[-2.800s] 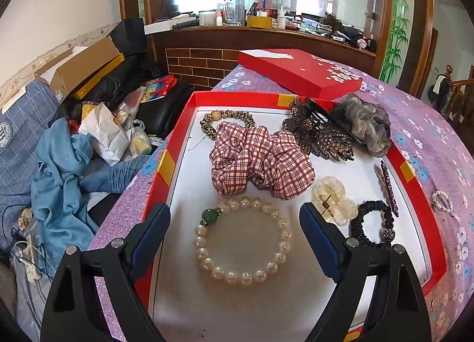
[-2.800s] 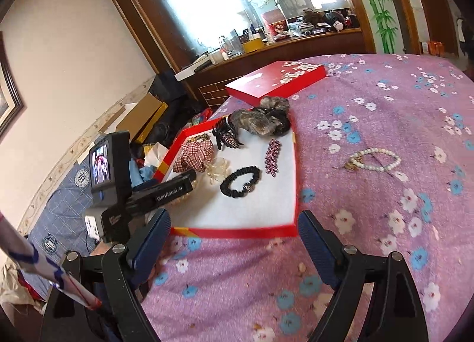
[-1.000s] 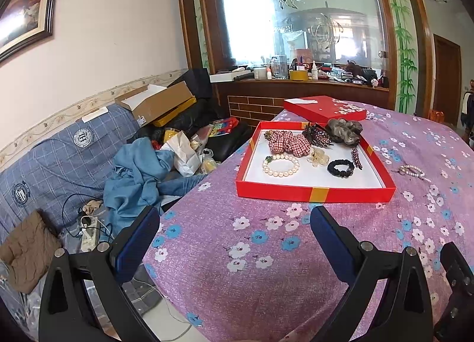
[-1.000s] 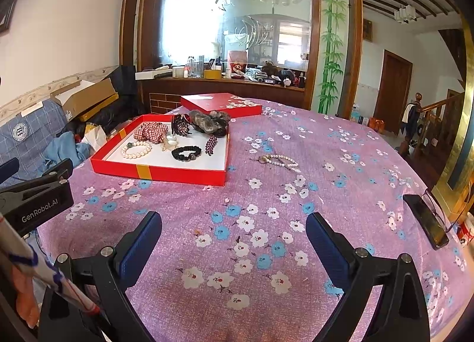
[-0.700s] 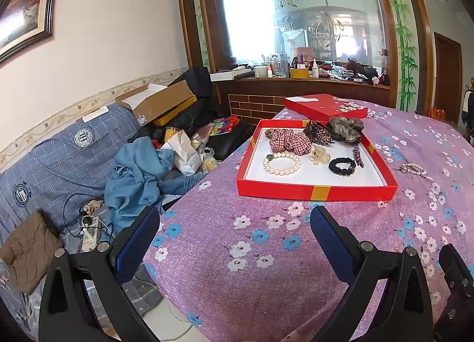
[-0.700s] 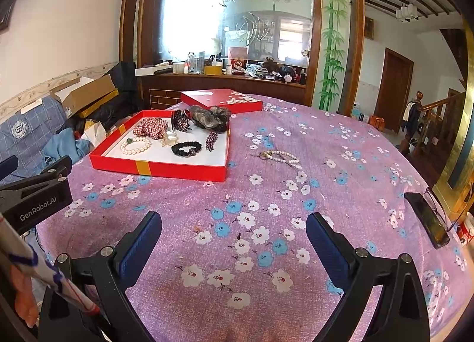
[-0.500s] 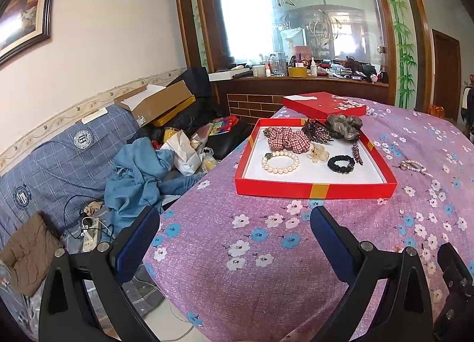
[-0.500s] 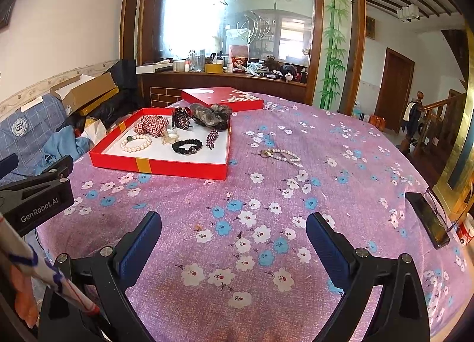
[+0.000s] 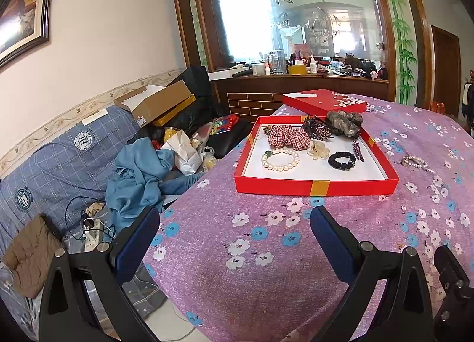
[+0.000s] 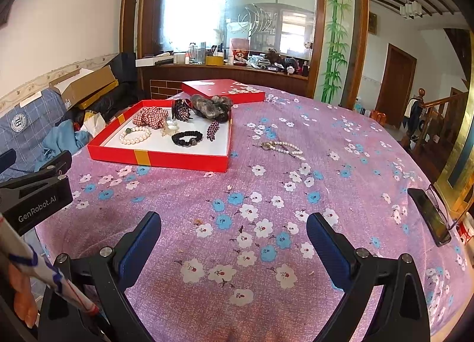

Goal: Organize jewelry

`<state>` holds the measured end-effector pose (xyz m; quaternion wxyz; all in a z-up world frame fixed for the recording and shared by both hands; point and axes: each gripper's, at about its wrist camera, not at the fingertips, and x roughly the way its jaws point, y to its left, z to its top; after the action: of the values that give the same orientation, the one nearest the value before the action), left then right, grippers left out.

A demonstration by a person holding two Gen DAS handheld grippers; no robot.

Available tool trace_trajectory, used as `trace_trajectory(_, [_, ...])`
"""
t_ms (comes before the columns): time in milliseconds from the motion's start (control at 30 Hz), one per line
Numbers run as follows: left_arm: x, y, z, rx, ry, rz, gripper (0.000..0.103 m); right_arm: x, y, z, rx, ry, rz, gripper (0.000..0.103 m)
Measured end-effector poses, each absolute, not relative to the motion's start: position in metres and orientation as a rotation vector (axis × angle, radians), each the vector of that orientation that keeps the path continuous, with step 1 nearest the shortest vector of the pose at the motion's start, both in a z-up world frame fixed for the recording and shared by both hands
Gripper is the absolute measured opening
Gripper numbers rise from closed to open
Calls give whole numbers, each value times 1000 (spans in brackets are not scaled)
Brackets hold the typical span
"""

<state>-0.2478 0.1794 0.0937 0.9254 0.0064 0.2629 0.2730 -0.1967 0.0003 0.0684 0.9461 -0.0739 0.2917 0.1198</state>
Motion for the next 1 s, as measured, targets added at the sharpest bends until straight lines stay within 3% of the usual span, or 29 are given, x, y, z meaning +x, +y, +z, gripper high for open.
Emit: trace_trajectory(1000, [-249,179,96,40,534,565,101,-191,2,65,-150,626,242,100])
